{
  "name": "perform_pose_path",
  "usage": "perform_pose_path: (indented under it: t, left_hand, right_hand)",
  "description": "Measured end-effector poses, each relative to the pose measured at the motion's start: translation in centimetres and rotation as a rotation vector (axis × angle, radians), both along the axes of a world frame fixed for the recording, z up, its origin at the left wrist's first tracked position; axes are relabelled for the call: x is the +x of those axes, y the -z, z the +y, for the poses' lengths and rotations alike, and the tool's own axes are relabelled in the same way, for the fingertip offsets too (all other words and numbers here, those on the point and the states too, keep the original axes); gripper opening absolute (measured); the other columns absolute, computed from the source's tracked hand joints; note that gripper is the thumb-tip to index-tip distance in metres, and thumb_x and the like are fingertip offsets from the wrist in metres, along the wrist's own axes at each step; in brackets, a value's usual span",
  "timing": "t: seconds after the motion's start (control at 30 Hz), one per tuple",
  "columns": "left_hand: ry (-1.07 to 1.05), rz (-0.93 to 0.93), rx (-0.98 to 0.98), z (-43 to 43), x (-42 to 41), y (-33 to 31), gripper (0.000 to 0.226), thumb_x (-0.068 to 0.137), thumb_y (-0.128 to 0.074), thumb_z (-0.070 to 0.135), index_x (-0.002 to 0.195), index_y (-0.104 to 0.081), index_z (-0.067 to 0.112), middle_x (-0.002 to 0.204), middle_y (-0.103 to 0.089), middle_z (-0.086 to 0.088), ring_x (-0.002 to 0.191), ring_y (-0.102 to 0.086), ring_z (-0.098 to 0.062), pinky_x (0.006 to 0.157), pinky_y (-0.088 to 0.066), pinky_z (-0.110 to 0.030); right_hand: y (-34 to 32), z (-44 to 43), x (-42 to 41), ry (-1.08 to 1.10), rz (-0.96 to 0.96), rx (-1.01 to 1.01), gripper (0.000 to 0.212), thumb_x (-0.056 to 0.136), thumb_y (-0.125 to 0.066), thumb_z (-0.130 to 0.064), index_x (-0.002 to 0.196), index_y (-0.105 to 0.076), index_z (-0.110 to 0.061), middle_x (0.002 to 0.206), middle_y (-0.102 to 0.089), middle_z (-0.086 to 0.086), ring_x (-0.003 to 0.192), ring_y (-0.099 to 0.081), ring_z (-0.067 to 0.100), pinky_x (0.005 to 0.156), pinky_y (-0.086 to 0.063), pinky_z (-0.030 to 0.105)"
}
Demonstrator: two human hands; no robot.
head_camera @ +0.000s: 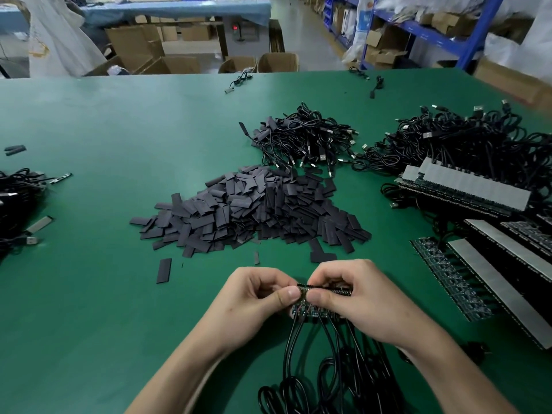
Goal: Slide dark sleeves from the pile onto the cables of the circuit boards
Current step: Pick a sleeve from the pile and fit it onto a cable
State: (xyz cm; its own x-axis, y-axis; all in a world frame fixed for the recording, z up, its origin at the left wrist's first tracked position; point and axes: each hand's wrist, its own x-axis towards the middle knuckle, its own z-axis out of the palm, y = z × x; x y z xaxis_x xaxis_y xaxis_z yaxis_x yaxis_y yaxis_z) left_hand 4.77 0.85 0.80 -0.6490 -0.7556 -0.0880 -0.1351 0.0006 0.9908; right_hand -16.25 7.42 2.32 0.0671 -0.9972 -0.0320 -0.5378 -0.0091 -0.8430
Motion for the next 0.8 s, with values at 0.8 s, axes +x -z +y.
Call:
perform_pose_path:
  t: [0.8]
  left_hand:
    - [-0.43, 0.617, 0.209, -2.1, 2.7, -1.8, 0.047, 0.049, -0.099, 0.054, 0.08, -0.08, 0.023, 0.072, -0.069, 0.005, 0.061, -0.063, -0.004, 0.054, -0.05, -0.017]
  right_hand:
    - [1.0, -5.2, 0.4, -0.163, 0.42, -0.097, 0.02, 0.095, -0.068, -0.046, 0.111, -0.075, -0.036, 0.099, -0.063, -0.02, 0.102, -0.052, 0.002, 0.093, -0.048, 0.038]
